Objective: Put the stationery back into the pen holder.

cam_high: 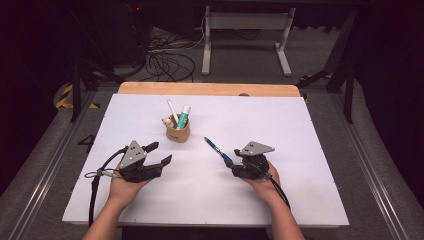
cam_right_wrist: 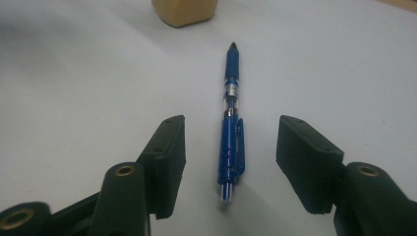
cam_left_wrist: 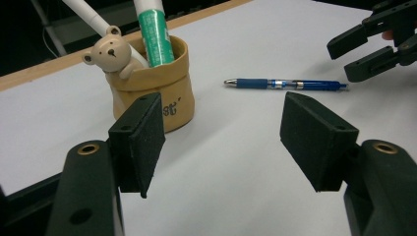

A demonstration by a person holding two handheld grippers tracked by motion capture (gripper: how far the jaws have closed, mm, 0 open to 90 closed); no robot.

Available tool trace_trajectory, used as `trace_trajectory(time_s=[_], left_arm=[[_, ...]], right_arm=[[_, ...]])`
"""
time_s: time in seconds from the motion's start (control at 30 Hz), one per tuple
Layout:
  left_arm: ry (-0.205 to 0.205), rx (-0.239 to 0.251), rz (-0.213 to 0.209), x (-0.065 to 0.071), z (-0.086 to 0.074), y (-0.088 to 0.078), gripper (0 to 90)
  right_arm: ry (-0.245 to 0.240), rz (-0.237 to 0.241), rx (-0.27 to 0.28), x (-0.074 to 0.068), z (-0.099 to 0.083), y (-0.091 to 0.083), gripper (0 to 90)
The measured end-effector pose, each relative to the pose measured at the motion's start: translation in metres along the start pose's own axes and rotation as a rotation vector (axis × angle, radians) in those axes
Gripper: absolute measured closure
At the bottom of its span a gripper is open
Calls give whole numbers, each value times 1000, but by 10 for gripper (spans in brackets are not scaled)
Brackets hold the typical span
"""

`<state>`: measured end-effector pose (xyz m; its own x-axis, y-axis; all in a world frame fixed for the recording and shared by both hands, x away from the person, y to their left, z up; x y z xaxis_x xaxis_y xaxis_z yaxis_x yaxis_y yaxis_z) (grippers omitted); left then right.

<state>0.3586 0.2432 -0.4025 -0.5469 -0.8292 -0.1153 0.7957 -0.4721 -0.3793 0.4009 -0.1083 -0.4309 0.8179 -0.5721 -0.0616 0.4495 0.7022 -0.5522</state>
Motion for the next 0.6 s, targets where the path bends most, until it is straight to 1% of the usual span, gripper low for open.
trace_trajectory(time_s=[0.13,0.27,0.33,0.5,0.6], left_arm=[[-3,-3,-1,-1,-1,1,339],[11,-7,7,0,-2,1,339],[9,-8,7,0,-2,1,339],[5,-13,4,0,-2,3,339],[-5,-14,2,0,-3,3,338]], right_arm=[[8,-10,-24,2,-2,5,465],[23,-14,-33,3,-3,8,463],[27,-22,-45,4,-3,10,470],[11,-36,-88,2,-3,16,492],[15,-41,-104,2,-2,19,509]])
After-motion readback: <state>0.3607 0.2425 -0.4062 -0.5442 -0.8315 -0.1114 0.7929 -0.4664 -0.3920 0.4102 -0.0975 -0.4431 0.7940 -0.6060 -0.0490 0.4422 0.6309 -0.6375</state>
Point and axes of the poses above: each handheld gripper's, and its own axes: y roughly forward along the jaws, z roughly out of its top, x roughly to its right, the point moved 1 cm from there along y, roughly forward along the jaws, and after that the axes turned 9 degrees about z, right-handed, at the moved point
